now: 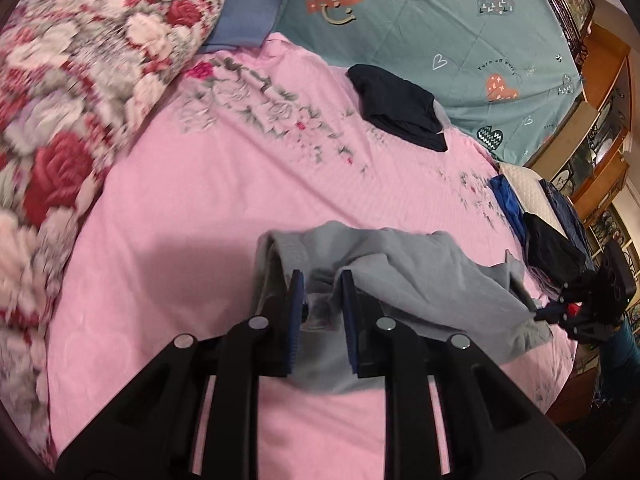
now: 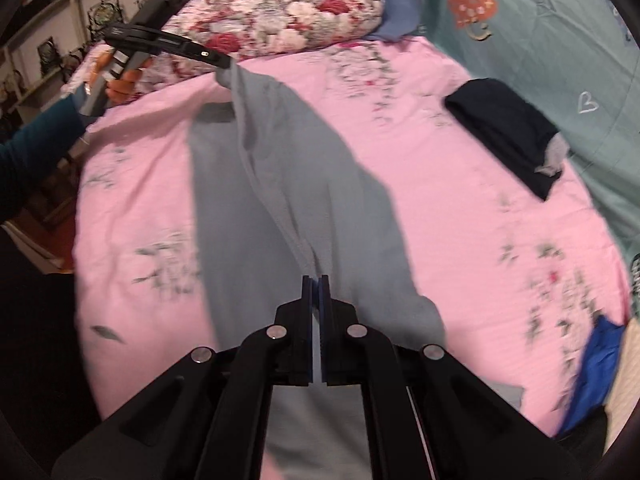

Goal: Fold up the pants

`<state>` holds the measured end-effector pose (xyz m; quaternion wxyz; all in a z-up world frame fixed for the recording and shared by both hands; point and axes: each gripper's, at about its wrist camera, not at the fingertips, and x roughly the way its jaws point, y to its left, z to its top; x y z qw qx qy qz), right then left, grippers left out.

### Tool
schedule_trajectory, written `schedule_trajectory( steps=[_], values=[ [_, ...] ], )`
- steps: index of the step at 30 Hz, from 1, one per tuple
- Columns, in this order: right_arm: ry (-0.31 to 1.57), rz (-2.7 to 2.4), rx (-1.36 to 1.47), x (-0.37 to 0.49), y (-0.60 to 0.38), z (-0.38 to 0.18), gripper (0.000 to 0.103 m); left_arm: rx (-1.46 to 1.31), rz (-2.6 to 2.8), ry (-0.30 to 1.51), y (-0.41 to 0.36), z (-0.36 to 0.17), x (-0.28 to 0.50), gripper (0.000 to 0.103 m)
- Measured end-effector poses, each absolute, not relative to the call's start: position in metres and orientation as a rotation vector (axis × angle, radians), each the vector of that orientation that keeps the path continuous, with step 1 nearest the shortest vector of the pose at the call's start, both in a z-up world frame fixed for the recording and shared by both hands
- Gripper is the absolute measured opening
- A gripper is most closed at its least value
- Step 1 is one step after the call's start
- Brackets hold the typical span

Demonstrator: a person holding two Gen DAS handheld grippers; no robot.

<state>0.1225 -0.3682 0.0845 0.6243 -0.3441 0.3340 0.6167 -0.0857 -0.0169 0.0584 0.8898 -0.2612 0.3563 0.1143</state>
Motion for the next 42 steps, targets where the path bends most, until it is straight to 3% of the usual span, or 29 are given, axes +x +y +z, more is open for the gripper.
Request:
schedule_trajectory(
  steps=[7, 10, 12, 14, 18, 20, 28, 31, 33, 34, 38, 42],
  values=[
    [0.872, 1.49, -0.767, 0.078, -0.369, 0.049, 0.002, -0.499, 0.304, 0.786, -0.018, 0.042, -0.114, 0.019],
    [0.884, 1.492, -0.748, 0.079, -0.369, 0.049, 0.002, -0.512, 0.325, 0.788, -0.015, 0.04, -0.122, 0.034],
    [0.897, 1.488, -0.749, 0.08, -0.371, 0.049, 0.002, -0.56, 0.31, 0.779, -0.012, 0.039, -0.124, 0.053],
    [0.915, 1.493, -0.778, 0.078, -0.371, 0.047, 0.002, -0.631, 0.286, 0.766, -0.012, 0.038, -0.123, 0.063],
    [0.954, 1.506, -0.834, 0.071, -0.373, 0.04, 0.011, -0.76, 0.236, 0.761, -0.011, 0.03, -0.111, 0.063],
    [0.913, 1.513, -0.85, 0.065, -0.373, 0.042, 0.027, -0.813, 0.215, 0.771, -0.009, 0.026, -0.103, 0.063],
    [0.804, 1.465, -0.858, 0.06, -0.355, 0.04, 0.028, -0.911, 0.232, 0.795, -0.009, 0.016, -0.088, 0.061],
    [0.773, 1.419, -0.935, 0.058, -0.349, 0.023, 0.028, -0.92, 0.251, 0.785, -0.006, 0.015, -0.087, 0.053],
    [0.779, 1.419, -0.947, 0.059, -0.349, 0.016, 0.024, -0.921, 0.261, 0.785, -0.006, 0.014, -0.086, 0.016],
    [0.799, 1.435, -0.926, 0.061, -0.35, 0.016, 0.011, -0.934, 0.253, 0.787, -0.005, 0.014, -0.086, 0.011],
    [0.807, 1.461, -0.871, 0.064, -0.358, 0.028, 0.001, -0.908, 0.273, 0.749, -0.006, 0.025, -0.092, 0.007],
    [0.807, 1.487, -0.815, 0.064, -0.369, 0.047, 0.001, -0.853, 0.288, 0.702, -0.011, 0.048, -0.104, 0.007]
  ],
)
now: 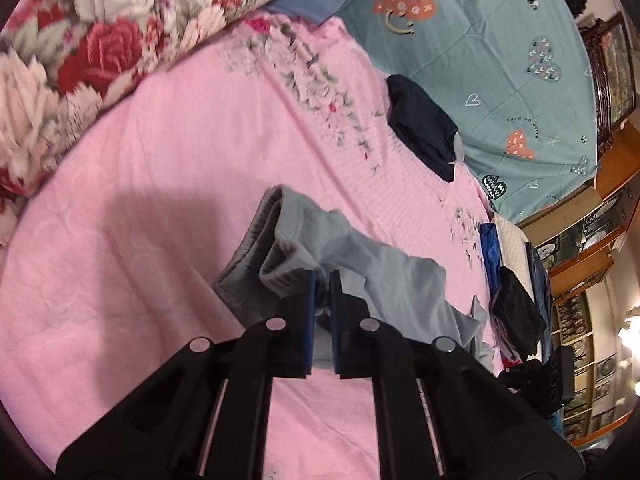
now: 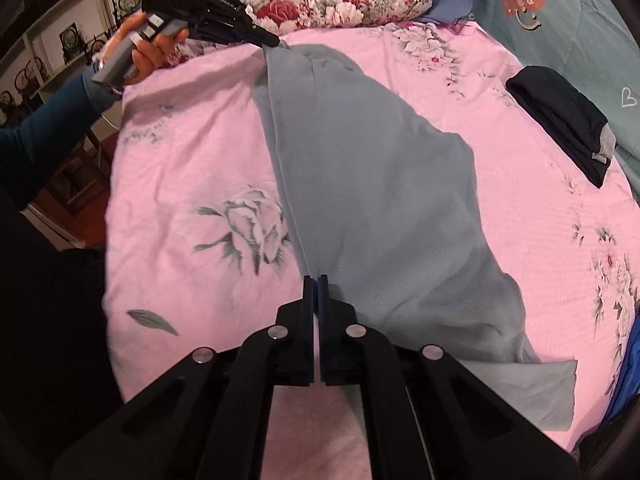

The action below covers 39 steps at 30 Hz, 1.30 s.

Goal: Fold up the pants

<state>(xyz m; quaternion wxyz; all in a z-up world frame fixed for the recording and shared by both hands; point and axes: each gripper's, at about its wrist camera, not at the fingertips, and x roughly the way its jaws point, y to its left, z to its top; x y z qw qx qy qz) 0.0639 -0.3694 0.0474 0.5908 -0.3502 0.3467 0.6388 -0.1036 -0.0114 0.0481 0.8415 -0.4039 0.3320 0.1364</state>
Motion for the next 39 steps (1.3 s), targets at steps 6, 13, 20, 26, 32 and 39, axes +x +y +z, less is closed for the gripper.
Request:
schedule_trajectory(
  steps=[6, 13, 20, 26, 32, 39],
  values=[
    [0.852, 1.482, -0.821, 0.06, -0.374, 0.036, 0.001, -0.783, 0.442, 0.877, -0.006, 0.019, -0.108, 0.007],
    [0.959, 1.446, -0.705, 0.075, -0.384, 0.036, 0.034, -0.789, 0.452, 0.854, -0.004, 0.018, -0.117, 0.007],
    [1.02, 0.898, -0.321, 0.209, -0.448, 0.086, 0.044, -0.599, 0.36, 0.784, -0.044, 0.053, -0.075, 0.044],
    [1.219, 0.711, -0.097, 0.276, -0.459, 0.044, 0.044, -0.497, 0.41, 0.994, -0.056, 0.003, -0.051, 0.044],
    [1.278, 0.57, -0.202, 0.294, -0.433, 0.009, 0.038, -0.496, 0.377, 0.979, -0.058, 0.012, -0.063, 0.044],
    [1.214, 0.5, -0.371, 0.289, -0.413, -0.003, 0.017, -0.521, 0.352, 0.956, -0.056, 0.006, -0.063, 0.047]
  ],
)
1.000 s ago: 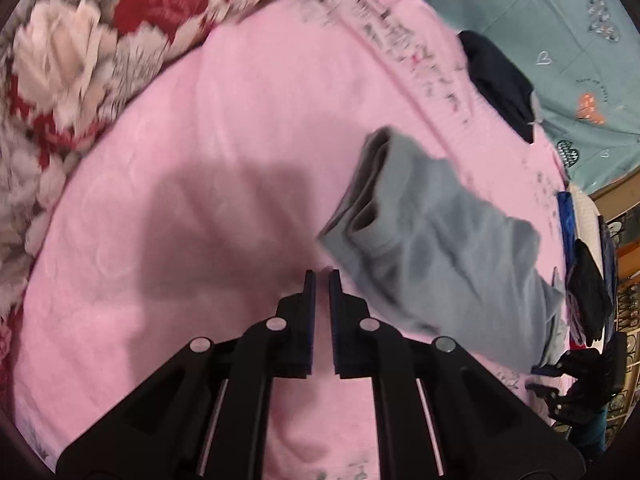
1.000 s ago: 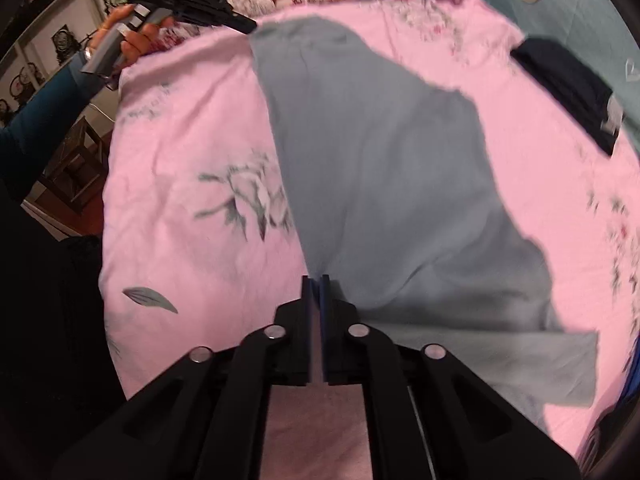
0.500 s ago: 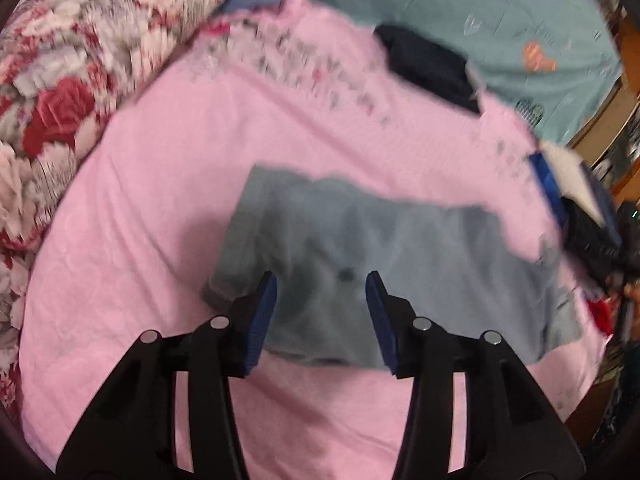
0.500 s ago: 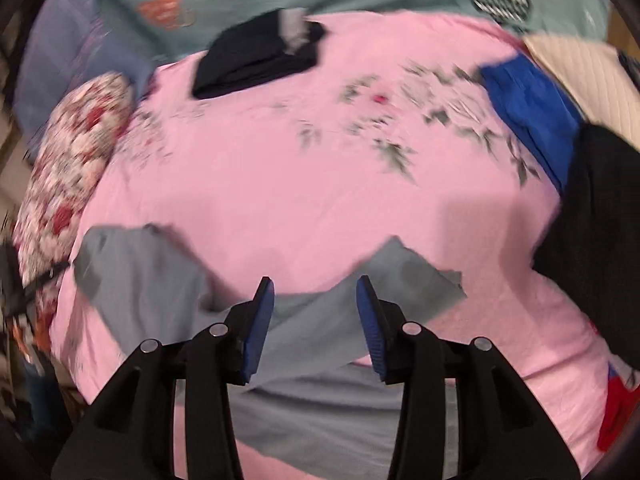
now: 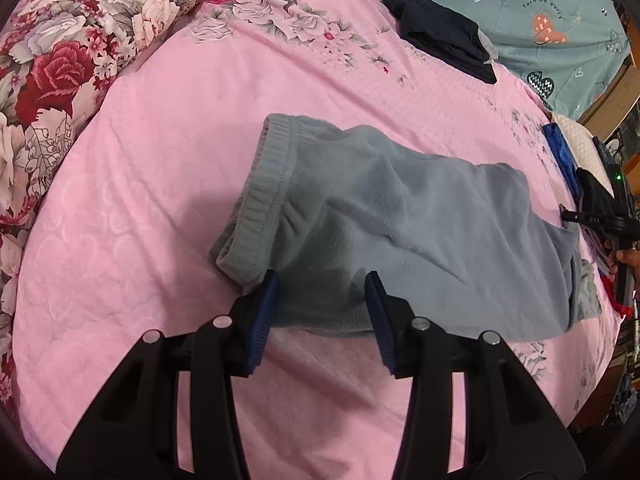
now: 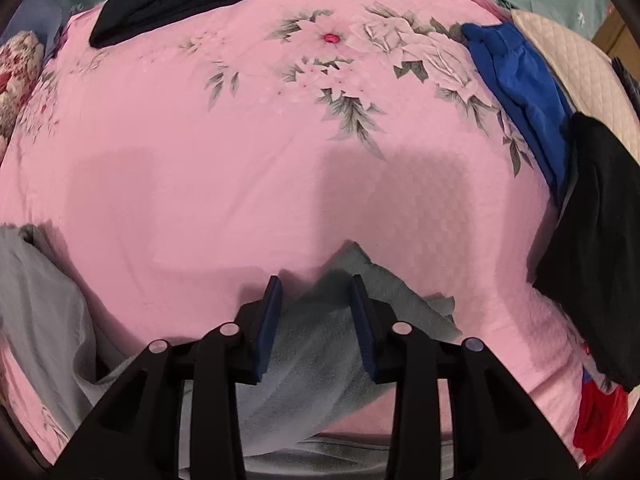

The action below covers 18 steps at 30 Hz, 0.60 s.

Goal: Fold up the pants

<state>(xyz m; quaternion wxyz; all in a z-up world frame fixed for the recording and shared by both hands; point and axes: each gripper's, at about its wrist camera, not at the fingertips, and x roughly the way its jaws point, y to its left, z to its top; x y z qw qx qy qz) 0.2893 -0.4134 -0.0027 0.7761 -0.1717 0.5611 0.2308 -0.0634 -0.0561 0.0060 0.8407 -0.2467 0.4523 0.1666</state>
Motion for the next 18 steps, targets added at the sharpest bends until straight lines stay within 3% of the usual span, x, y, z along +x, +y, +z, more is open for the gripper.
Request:
schedule_trajectory(
  steps=[1, 11, 18],
  values=[
    [1.212, 0.5, -0.377, 0.289, -0.416, -0.002, 0.002, -0.533, 0.348, 0.952, -0.055, 0.006, -0.063, 0.047],
    [1.005, 0.642, 0.103, 0.242, -0.537, 0.073, 0.002, -0.604, 0.326, 0.965, -0.045, 0.006, -0.065, 0.047],
    [0.99, 0.58, 0.331, 0.186, -0.632, 0.056, 0.001, -0.586, 0.321, 0.995, -0.045, 0.007, -0.061, 0.047]
  ],
)
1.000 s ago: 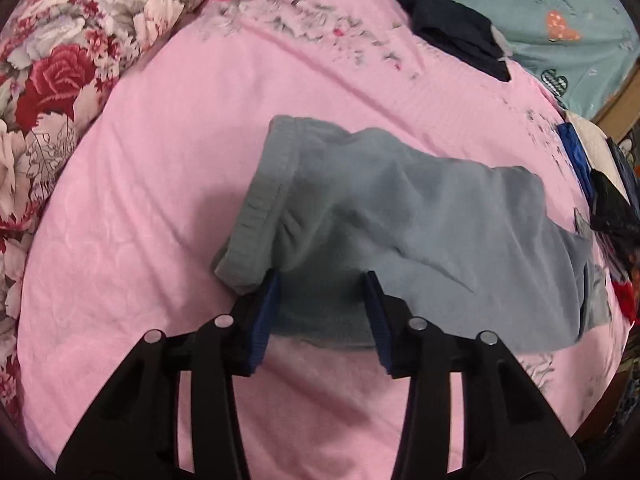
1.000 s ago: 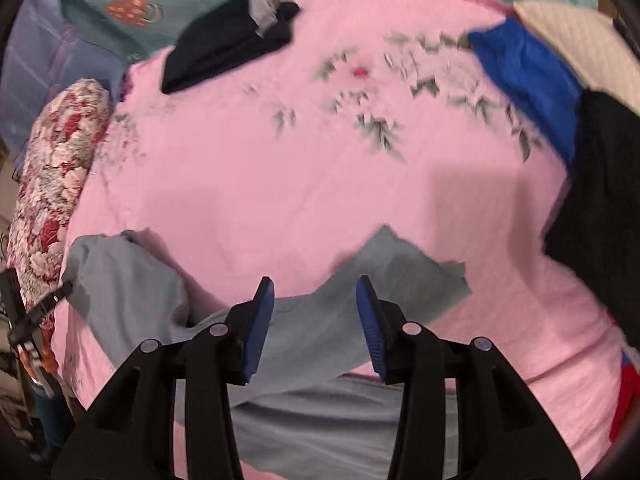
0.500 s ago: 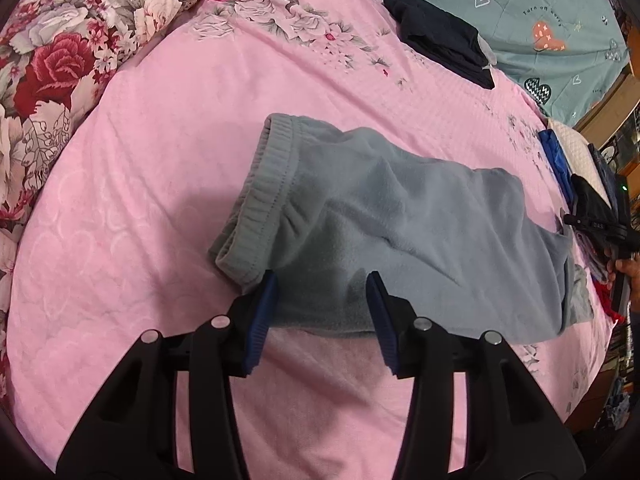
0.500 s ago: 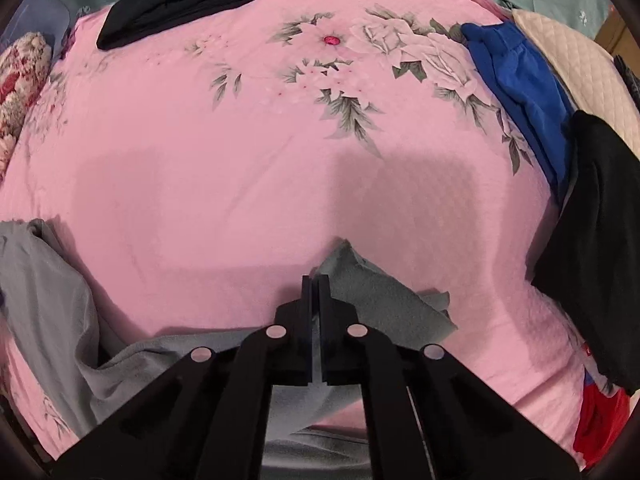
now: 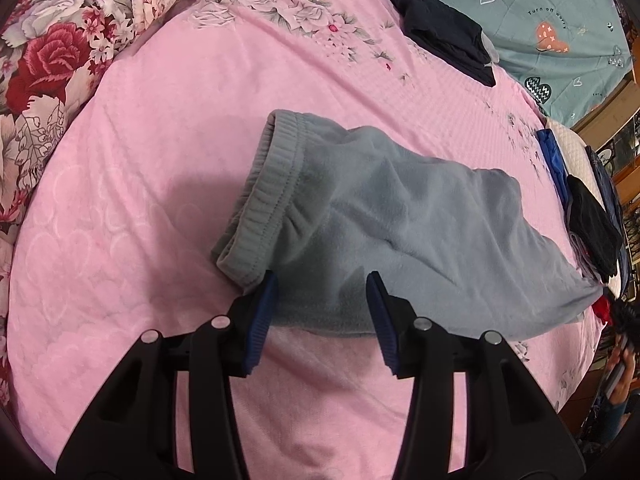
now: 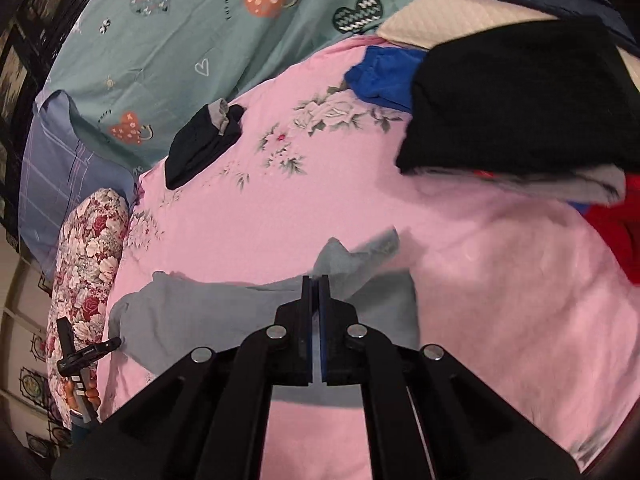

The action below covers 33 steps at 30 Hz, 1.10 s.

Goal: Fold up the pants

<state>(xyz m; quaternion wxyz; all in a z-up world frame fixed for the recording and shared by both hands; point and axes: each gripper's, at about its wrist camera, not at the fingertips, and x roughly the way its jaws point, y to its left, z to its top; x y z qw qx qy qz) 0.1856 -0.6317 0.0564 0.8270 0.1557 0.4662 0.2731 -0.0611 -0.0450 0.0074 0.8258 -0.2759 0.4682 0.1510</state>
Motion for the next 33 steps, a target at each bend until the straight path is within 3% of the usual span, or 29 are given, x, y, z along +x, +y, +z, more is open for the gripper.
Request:
schedule_trajectory(
  steps=[6, 12, 13, 14, 16, 27, 30, 31, 32, 33],
  values=[
    [1.094, 0.552, 0.452, 0.156, -0.661, 0.015, 0.001, -0.573, 0.334, 1.01, -0.046, 0.007, -0.058, 0.047],
    [1.207, 0.557, 0.382, 0.144, -0.667, 0.007, 0.004, -0.585, 0.335, 1.015, -0.044, 0.007, -0.056, 0.047],
    [1.189, 0.536, 0.373, 0.146, -0.674, 0.015, 0.009, -0.581, 0.342, 1.019, -0.044, 0.008, -0.055, 0.047],
    [1.176, 0.532, 0.375, 0.15, -0.679, 0.02, 0.028, -0.564, 0.35, 1.026, -0.047, 0.009, -0.053, 0.047],
    [1.134, 0.504, 0.331, 0.16, -0.681, 0.033, 0.044, -0.523, 0.36, 1.036, -0.053, 0.01, -0.05, 0.051],
    [1.253, 0.573, 0.25, 0.2, -0.655, -0.003, 0.041, -0.521, 0.385, 1.044, -0.055, 0.007, -0.049, 0.058],
    [1.274, 0.63, 0.202, 0.192, -0.646, -0.002, 0.03, -0.511, 0.389, 1.043, -0.057, 0.006, -0.046, 0.062],
    [1.274, 0.629, 0.188, 0.192, -0.646, -0.002, 0.013, -0.509, 0.391, 1.044, -0.058, 0.007, -0.045, 0.063],
    [1.287, 0.635, 0.196, 0.193, -0.647, -0.005, 0.004, -0.506, 0.395, 1.045, -0.059, 0.007, -0.044, 0.063],
    [1.285, 0.643, 0.206, 0.193, -0.649, -0.007, 0.004, -0.504, 0.398, 1.046, -0.06, 0.007, -0.044, 0.063]
  ],
)
